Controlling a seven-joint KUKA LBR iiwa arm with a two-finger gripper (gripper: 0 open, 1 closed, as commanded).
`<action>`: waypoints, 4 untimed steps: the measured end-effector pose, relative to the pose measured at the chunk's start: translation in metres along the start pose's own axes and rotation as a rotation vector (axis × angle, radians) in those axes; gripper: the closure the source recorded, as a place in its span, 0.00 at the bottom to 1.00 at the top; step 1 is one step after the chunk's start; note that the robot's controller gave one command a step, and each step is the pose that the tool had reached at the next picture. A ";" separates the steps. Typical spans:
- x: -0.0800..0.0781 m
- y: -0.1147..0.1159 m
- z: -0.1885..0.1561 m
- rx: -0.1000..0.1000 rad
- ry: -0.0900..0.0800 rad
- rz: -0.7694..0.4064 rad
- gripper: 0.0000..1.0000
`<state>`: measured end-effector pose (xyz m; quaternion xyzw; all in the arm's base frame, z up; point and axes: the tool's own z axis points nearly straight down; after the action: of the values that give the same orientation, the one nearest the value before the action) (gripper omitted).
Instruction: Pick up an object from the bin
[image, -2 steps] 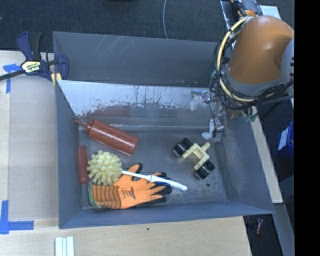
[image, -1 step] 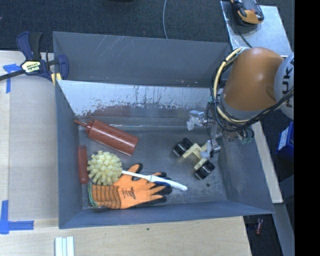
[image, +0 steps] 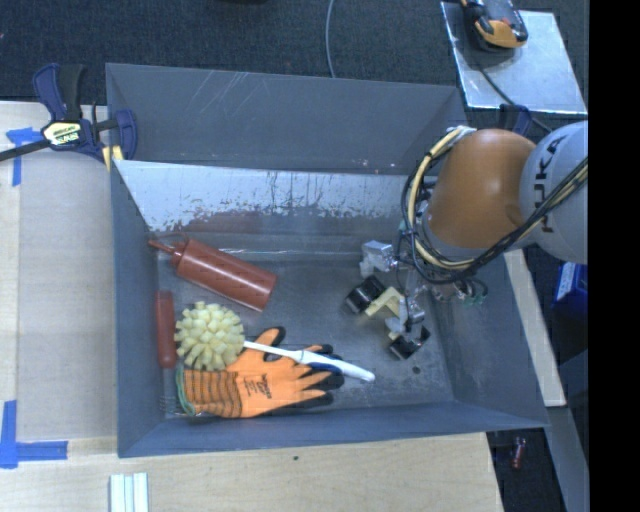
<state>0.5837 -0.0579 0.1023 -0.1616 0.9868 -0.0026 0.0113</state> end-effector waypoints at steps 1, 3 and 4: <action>-0.002 -0.017 0.019 0.004 -0.003 0.261 1.00; -0.002 -0.016 0.019 0.004 -0.003 0.260 1.00; -0.007 -0.031 -0.037 0.002 0.000 0.275 1.00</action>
Offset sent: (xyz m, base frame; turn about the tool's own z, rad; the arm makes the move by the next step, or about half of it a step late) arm 0.0000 0.0000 0.0000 0.0000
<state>0.5993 -0.0848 0.1396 -0.0250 0.9996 -0.0022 0.0116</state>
